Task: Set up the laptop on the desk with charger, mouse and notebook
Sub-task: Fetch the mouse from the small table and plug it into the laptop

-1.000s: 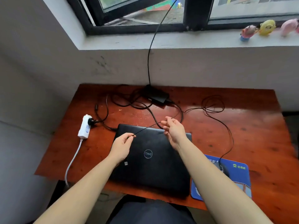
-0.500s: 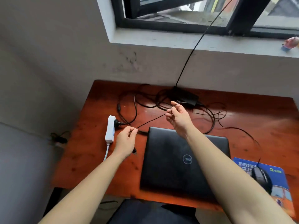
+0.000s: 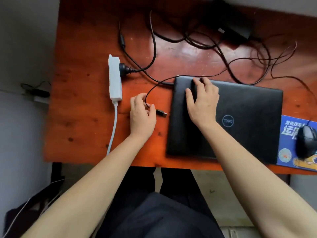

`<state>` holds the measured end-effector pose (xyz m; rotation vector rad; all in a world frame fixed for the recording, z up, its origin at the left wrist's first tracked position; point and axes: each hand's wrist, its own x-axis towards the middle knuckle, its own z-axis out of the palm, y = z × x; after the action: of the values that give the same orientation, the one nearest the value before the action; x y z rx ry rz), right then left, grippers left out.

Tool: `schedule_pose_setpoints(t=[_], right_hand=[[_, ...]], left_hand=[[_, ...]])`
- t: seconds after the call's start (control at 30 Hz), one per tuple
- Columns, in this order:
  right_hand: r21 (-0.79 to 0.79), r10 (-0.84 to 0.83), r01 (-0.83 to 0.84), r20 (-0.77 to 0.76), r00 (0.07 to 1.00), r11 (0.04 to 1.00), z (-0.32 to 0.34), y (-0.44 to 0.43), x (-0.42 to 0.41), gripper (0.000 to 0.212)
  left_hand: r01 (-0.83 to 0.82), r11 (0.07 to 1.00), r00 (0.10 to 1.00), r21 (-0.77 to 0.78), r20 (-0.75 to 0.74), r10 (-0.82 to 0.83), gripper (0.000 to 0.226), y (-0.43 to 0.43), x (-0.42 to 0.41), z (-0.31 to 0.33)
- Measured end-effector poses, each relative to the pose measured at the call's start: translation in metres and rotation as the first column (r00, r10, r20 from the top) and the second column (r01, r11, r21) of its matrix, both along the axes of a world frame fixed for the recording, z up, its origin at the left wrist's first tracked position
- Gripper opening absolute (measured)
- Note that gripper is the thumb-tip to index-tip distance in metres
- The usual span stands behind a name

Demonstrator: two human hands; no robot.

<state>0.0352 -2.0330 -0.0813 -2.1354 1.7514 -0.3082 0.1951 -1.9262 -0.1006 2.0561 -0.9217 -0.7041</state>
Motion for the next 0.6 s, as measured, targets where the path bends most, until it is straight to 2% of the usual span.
schedule_pose_setpoints(t=[0.1, 0.2, 0.3, 0.4, 0.47, 0.6], right_hand=[[-0.153, 0.069, -0.073, -0.029, 0.997, 0.985, -0.011, 0.016, -0.003, 0.045], [-0.215, 0.071, -0.077, -0.033, 0.997, 0.974, -0.017, 0.017, 0.0, 0.045], [-0.238, 0.062, -0.074, -0.055, 0.997, 0.969, -0.02, 0.017, 0.0, 0.046], [-0.252, 0.066, -0.078, -0.057, 0.996, 0.964, -0.023, 0.018, -0.001, 0.046], [-0.255, 0.062, -0.075, -0.061, 0.996, 0.964, -0.025, 0.018, -0.001, 0.046], [-0.251, 0.061, -0.077, -0.069, 0.996, 0.965, -0.026, 0.019, -0.002, 0.047]], left_hand=[[0.07, 0.994, 0.996, -0.087, 0.06, -0.064, 0.057, 0.01, -0.007, -0.001], [0.217, 0.971, 0.963, -0.104, 0.189, -0.195, 0.058, 0.023, -0.008, -0.004], [0.405, 0.913, 0.825, -0.041, 0.447, -0.346, 0.045, 0.032, -0.002, -0.011], [0.547, 0.837, 0.683, 0.022, 0.567, -0.461, 0.036, 0.035, 0.006, -0.02], [0.554, 0.832, 0.679, 0.017, 0.569, -0.464, 0.035, 0.033, 0.007, -0.023], [0.486, 0.873, 0.749, -0.042, 0.535, -0.391, 0.028, 0.025, 0.005, -0.025]])
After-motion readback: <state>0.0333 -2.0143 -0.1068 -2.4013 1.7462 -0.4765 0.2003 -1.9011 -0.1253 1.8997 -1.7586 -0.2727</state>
